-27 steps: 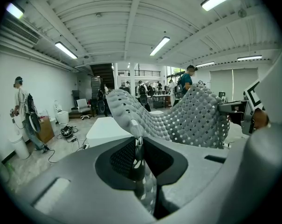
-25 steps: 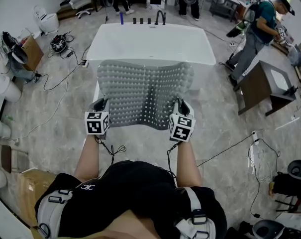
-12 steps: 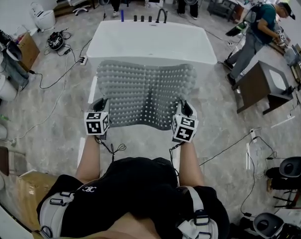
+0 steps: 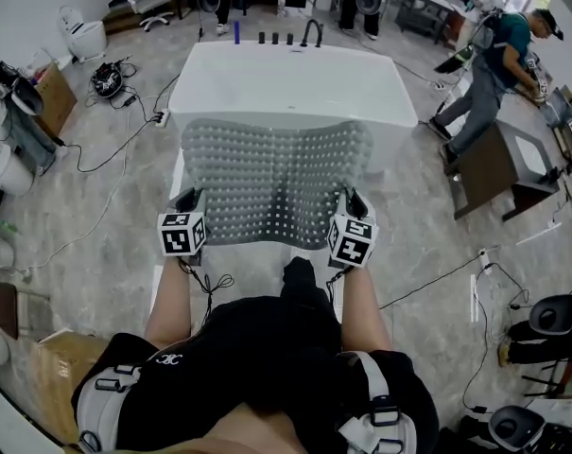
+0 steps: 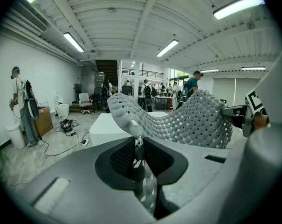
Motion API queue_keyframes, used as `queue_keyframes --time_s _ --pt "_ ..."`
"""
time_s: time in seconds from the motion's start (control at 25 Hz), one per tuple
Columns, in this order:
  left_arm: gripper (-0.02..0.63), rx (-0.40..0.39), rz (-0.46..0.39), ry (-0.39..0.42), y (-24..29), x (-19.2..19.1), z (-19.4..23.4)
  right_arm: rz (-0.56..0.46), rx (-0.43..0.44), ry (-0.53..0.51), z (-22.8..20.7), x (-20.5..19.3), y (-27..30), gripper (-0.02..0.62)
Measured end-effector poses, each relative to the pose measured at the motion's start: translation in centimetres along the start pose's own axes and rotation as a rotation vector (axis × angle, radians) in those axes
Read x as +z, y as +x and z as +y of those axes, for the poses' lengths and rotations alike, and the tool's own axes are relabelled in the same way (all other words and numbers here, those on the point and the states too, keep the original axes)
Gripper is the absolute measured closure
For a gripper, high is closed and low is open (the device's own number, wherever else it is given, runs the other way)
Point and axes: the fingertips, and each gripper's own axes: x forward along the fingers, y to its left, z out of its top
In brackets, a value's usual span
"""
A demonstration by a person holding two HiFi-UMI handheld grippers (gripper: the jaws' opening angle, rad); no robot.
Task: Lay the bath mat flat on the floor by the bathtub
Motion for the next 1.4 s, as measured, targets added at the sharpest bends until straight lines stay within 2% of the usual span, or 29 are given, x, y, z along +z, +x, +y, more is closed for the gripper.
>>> queue_keyframes --time_s 0.24,0.64,1.04,1.4 --pt "0.551 0.011 -0.007 -0.008 3.3 1.1 0.7 -0.011 0.0 0.007 -1.2 0.7 3.7 0.541" --pt "0.549 0.027 0.018 0.005 14.3 4.6 1.3 0.003 0.028 0.013 -4.1 3.0 15.4 0.541" --pt "0.549 0.065 0.098 -0.017 26.1 8.6 3.5 0.08 0.064 0.02 -7.1 5.6 28.7 0.54" --pt "0.549 0.055 0.164 -0.011 37.0 12.6 2.1 0.16 0.08 0.011 -11.7 7.9 39.3 0.54"
